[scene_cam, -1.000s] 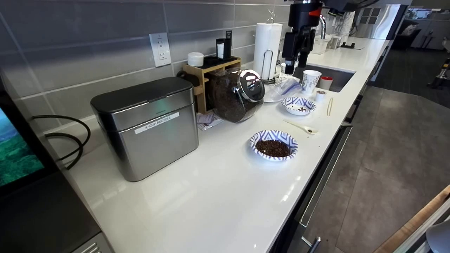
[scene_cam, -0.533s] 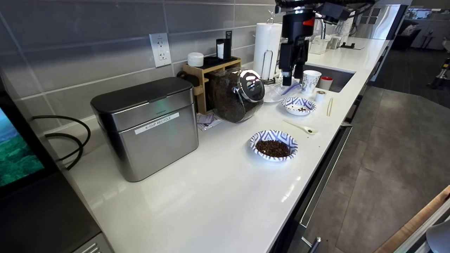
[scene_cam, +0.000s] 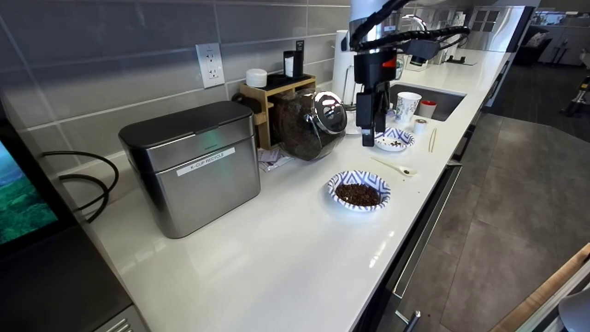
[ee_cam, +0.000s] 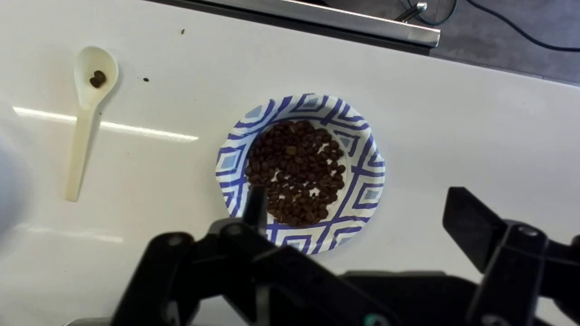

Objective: Place some coffee beans from the bowl on the left on the spoon.

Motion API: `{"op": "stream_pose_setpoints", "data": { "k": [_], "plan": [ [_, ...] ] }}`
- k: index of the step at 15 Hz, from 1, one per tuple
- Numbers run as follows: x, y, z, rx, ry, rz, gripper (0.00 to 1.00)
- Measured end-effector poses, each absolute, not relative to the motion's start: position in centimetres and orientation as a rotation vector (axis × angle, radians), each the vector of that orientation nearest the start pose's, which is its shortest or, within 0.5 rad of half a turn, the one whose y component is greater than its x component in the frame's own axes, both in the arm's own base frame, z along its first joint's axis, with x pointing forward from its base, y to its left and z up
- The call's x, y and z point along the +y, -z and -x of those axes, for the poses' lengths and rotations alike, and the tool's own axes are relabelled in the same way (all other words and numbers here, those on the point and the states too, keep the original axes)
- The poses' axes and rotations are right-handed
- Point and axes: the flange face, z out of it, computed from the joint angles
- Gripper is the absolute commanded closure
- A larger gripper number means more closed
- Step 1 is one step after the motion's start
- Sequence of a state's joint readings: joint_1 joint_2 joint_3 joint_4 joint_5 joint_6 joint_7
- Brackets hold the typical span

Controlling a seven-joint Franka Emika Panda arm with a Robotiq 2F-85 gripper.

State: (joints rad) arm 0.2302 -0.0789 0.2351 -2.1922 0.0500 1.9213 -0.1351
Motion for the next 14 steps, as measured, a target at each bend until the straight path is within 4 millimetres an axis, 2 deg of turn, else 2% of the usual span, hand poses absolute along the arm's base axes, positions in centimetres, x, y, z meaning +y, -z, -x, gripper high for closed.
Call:
{"op": "stream_pose_setpoints", "data": {
  "k": [6,10,14],
  "plan": [
    [24.3,-36.4,-42.9,-0.967,-0.089,2.988,0.00],
    [24.1,-33.3,-42.6,-0.981,0.069,2.973,0.00],
    [23.8,-31.2,-42.6,-0.989,0.134,2.964,0.00]
  ]
}}
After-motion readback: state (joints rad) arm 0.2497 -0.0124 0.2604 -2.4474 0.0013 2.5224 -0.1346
